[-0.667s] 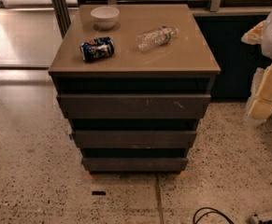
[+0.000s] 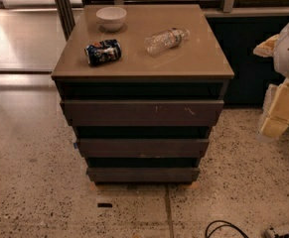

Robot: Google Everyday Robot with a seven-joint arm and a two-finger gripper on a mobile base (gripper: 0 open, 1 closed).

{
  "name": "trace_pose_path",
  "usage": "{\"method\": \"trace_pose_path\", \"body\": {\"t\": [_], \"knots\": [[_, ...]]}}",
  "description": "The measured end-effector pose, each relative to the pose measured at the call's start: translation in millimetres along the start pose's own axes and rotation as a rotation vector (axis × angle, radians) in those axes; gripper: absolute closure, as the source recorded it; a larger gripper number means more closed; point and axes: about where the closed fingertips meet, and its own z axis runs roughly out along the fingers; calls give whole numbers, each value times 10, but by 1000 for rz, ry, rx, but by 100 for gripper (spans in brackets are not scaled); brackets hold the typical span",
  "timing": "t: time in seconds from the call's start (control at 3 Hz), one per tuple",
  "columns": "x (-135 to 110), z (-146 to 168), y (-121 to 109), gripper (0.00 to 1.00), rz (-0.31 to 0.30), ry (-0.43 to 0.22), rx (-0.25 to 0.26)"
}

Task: Open middle drawer

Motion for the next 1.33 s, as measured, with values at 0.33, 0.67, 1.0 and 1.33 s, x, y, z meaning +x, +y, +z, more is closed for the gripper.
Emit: {"method": "trace_pose_path", "body": {"t": [0.33,0.67,1.0,1.33], "knots": [[65,360,136,0,-20,-14,-5],[126,898,240,0,-46,-18,-2],[231,1555,386,0,-33,-7,-9],[240,1586,390,0,-38,-12,-8]]}}
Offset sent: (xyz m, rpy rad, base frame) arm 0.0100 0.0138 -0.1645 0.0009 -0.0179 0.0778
